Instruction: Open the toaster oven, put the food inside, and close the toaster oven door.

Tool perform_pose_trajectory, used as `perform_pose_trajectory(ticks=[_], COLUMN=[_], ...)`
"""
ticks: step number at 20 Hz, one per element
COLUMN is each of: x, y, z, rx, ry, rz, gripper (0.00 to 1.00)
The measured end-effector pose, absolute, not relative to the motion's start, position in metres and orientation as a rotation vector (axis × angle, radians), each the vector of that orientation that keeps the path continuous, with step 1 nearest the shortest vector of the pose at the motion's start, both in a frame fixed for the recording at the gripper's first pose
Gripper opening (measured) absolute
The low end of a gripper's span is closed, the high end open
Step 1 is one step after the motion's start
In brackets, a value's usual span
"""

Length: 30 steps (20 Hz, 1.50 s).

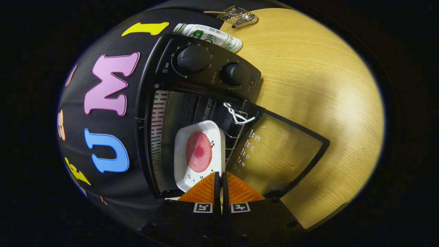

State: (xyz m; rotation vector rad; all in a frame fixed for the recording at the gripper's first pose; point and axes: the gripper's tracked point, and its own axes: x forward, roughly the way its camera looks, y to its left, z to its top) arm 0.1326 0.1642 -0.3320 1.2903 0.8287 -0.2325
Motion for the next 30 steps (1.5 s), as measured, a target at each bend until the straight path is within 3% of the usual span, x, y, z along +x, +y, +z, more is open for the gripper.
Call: perform_pose_trajectory(ticks=[6, 15, 18, 19, 24, 30], x=[0.165, 0.187, 0.187, 0.184, 0.154, 0.111], y=[0.151, 0.153, 0.157, 0.158, 0.173, 0.183], z=[-0.341, -0.332, -0.322, -0.318, -0.302, -0.276], rx=[1.240, 1.280, 1.309, 1.313, 1.293, 1.184], ry=[0.727, 0.637, 0.626, 0.627, 0.668, 0.689], rz=[-0.336, -0.289, -0.245, -0.227, -0.153, -0.094], gripper=[0.05, 0.10, 0.31, 0.31, 0.99, 0.99])
